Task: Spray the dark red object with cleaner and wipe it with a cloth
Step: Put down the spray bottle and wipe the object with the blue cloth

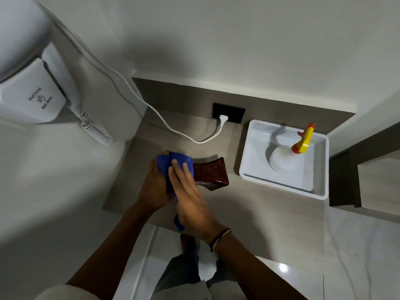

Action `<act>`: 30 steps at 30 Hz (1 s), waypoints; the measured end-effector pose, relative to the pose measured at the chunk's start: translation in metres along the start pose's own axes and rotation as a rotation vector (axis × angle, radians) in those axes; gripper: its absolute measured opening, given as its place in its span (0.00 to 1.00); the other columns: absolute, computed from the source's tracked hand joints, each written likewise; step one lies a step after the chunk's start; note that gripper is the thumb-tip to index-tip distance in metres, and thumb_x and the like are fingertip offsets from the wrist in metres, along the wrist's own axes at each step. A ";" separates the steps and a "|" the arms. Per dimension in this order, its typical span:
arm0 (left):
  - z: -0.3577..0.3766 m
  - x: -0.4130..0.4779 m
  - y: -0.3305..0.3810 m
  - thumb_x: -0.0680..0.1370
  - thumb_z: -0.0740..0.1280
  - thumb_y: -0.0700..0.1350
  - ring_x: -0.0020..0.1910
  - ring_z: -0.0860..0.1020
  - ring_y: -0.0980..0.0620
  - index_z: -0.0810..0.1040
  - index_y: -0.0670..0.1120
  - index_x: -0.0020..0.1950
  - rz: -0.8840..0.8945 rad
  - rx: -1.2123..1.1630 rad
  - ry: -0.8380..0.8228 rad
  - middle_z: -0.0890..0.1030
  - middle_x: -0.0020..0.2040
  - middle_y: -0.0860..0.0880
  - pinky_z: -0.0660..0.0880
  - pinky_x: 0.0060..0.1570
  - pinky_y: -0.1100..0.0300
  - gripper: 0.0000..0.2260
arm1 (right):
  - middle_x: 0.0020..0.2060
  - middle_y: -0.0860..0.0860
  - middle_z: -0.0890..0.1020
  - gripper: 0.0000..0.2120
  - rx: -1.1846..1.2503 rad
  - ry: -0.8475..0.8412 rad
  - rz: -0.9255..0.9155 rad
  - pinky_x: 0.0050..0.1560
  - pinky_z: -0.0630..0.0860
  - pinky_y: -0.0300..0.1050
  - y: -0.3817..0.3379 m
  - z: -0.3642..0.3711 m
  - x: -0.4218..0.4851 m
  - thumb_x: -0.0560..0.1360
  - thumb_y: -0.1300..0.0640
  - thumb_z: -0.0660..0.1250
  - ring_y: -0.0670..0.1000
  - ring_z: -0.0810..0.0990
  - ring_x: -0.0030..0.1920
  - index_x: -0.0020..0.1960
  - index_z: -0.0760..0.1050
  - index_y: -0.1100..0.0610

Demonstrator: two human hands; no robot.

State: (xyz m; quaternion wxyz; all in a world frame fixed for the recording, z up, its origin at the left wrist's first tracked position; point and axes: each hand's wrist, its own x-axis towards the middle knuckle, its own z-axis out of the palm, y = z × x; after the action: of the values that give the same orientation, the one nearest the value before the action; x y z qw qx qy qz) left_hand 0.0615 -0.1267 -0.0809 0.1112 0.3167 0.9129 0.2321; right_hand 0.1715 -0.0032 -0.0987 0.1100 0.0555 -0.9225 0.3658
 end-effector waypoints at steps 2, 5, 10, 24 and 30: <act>-0.002 -0.001 -0.005 0.72 0.68 0.57 0.73 0.69 0.32 0.68 0.32 0.77 -0.029 -0.003 -0.013 0.71 0.73 0.30 0.67 0.73 0.36 0.41 | 0.86 0.58 0.52 0.45 -0.170 -0.004 -0.057 0.82 0.63 0.60 0.016 -0.010 -0.004 0.74 0.76 0.67 0.61 0.51 0.86 0.85 0.50 0.60; -0.003 -0.005 -0.005 0.67 0.71 0.62 0.75 0.65 0.36 0.59 0.36 0.82 -0.151 -0.081 0.023 0.66 0.77 0.35 0.69 0.72 0.42 0.51 | 0.84 0.58 0.55 0.41 -0.181 -0.036 0.186 0.82 0.61 0.64 0.060 -0.036 -0.019 0.74 0.79 0.63 0.65 0.53 0.85 0.84 0.55 0.63; -0.010 0.006 -0.007 0.64 0.85 0.47 0.70 0.74 0.44 0.70 0.46 0.75 -0.298 -0.380 0.087 0.75 0.69 0.44 0.75 0.68 0.42 0.43 | 0.81 0.55 0.66 0.38 0.400 0.086 0.720 0.78 0.69 0.52 0.100 -0.071 -0.030 0.80 0.76 0.61 0.57 0.70 0.78 0.85 0.55 0.55; -0.018 0.015 -0.019 0.53 0.88 0.64 0.78 0.69 0.45 0.43 0.65 0.84 -0.396 -0.437 -0.172 0.66 0.82 0.46 0.71 0.75 0.39 0.72 | 0.70 0.56 0.80 0.29 0.658 0.039 0.871 0.73 0.76 0.61 0.097 -0.079 0.008 0.82 0.74 0.58 0.59 0.81 0.68 0.80 0.69 0.57; -0.006 0.014 -0.011 0.65 0.85 0.43 0.75 0.66 0.48 0.58 0.44 0.82 -0.255 -0.221 0.115 0.68 0.77 0.42 0.68 0.73 0.43 0.52 | 0.78 0.57 0.71 0.33 0.502 -0.019 0.789 0.78 0.70 0.60 0.093 -0.073 0.012 0.81 0.73 0.61 0.59 0.73 0.76 0.84 0.59 0.58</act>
State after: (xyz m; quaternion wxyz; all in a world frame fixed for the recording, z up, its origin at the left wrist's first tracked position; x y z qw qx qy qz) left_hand 0.0428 -0.1275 -0.0813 0.1214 0.1704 0.9195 0.3327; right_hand 0.1547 0.1143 -0.1053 -0.0629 -0.2714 -0.7570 0.5910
